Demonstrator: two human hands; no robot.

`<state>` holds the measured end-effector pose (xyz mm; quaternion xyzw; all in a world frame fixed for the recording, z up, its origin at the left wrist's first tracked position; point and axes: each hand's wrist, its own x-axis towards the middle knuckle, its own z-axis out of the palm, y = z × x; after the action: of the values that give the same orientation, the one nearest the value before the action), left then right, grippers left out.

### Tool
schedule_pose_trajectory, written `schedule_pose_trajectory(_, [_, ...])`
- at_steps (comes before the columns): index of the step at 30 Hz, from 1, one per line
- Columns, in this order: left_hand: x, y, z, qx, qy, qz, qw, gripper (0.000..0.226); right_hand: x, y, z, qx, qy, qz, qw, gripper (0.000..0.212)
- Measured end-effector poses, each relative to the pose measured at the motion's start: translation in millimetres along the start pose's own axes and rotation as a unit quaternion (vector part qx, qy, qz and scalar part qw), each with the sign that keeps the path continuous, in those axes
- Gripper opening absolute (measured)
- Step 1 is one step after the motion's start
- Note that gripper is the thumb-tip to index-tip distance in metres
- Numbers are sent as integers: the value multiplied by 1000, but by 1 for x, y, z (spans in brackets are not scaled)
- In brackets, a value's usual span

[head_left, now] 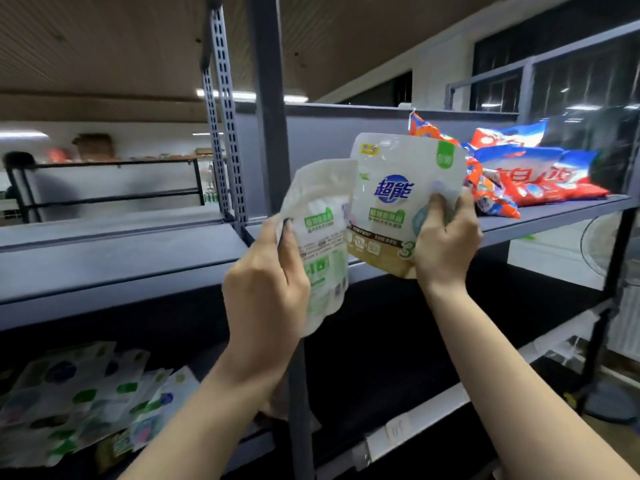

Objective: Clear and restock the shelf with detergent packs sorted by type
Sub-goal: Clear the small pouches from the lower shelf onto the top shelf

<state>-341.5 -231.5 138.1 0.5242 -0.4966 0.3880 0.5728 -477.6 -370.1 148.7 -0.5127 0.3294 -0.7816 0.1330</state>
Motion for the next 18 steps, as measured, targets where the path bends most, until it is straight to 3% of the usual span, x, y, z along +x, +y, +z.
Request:
schedule_pose_trajectory(3, [19,11,40,32,19,-19,999,23,39,27,23,-8,-48,-15,999,20])
schedule_pose_trajectory(6, [29,15,77,57,29,-35,997,21,76,59,57,-47,-146,-26,988,16])
schedule_pose_trajectory(12, [42,10,125,130,53,-47,989,27,118,110,139,-52,-304,-64,949,27])
schedule_pose_trajectory(14, [48,7,140,182,66,-38,980,21,123,128,162,-129,-437,-103,884,38])
schedule_pose_trajectory(17, [58,-2,164,262,57,-34,963,19,124,150,174,-284,-637,-168,697,43])
schedule_pose_trajectory(18, [61,-6,172,280,51,-30,958,23,124,153,172,-299,-673,-169,655,45])
